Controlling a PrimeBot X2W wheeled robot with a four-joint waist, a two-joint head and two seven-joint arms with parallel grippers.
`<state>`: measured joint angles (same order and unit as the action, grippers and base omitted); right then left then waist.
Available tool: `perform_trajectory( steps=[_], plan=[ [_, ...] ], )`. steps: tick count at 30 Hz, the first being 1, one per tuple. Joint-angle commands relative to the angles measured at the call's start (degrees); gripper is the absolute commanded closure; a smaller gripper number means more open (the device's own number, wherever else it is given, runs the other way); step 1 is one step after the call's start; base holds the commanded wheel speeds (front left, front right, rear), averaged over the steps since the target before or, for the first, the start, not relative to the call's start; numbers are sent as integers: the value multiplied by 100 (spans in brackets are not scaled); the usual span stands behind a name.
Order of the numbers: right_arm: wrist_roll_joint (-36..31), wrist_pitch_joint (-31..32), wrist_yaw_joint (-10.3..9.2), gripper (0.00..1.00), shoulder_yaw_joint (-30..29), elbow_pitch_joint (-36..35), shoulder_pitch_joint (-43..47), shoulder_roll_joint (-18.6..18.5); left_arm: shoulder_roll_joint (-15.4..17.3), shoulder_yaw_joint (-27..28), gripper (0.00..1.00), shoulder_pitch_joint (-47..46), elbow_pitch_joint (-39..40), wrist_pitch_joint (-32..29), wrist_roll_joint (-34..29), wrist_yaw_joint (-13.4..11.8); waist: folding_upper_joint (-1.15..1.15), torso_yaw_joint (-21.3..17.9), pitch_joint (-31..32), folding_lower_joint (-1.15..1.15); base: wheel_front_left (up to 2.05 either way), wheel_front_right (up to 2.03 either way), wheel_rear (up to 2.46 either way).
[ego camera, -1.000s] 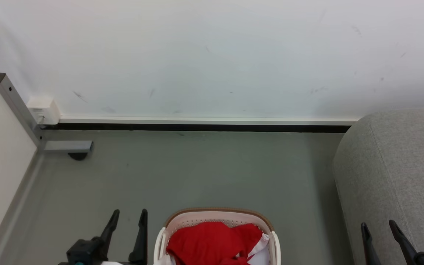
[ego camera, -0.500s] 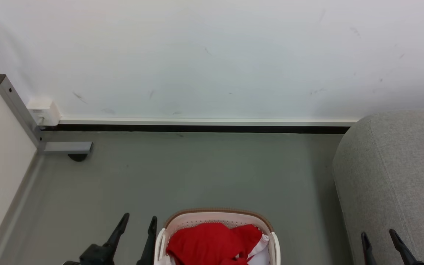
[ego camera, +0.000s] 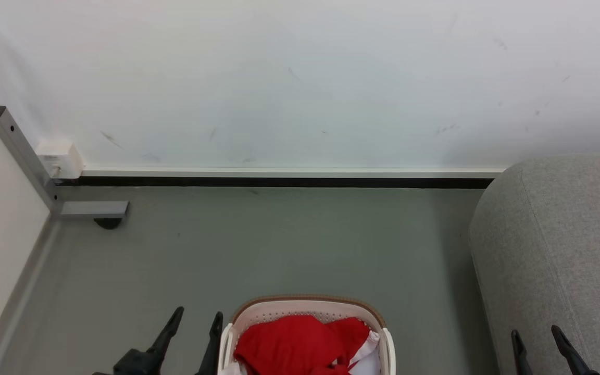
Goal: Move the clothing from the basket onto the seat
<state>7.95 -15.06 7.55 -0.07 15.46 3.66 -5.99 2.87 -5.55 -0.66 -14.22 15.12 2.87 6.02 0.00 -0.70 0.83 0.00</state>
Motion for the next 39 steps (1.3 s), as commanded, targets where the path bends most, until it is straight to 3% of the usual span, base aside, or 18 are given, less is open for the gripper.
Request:
perform_trajectory(
  steps=[1,14,24,26,27,34,39],
  plan=[
    [-37,-17,-12,0,-8,5,37,-17,30,30,0,79,-13,6,-5,5,0,-5,-1,0,0,0,0],
    [-6,-11,-12,0,83,-66,-136,-70,15,-24,0,-46,-164,5,65,29,0,-115,-203,0,0,0,0],
    [52,-10,-12,0,195,-290,-575,-190,15,-495,0,-876,-823,5,-108,64,0,-504,-1106,0,0,0,0],
    [62,-10,-12,0,204,-346,-690,-185,14,-661,0,-1137,-1184,5,-188,83,0,-587,-1335,0,0,0,0],
    [53,-10,-12,0,265,-440,-904,-166,80,-967,0,-1658,-1827,-97,-377,97,0,-720,-1744,0,0,0,0],
    [122,-10,-12,0,412,-712,-1386,-89,257,-1697,0,-2902,-2966,-869,-700,139,0,-1028,-2709,0,0,0,0],
    [161,-10,-12,0,514,-828,-1644,-11,476,-2598,0,-3511,-3586,-1440,-444,139,0,-1268,-3207,0,0,0,0]
  ],
)
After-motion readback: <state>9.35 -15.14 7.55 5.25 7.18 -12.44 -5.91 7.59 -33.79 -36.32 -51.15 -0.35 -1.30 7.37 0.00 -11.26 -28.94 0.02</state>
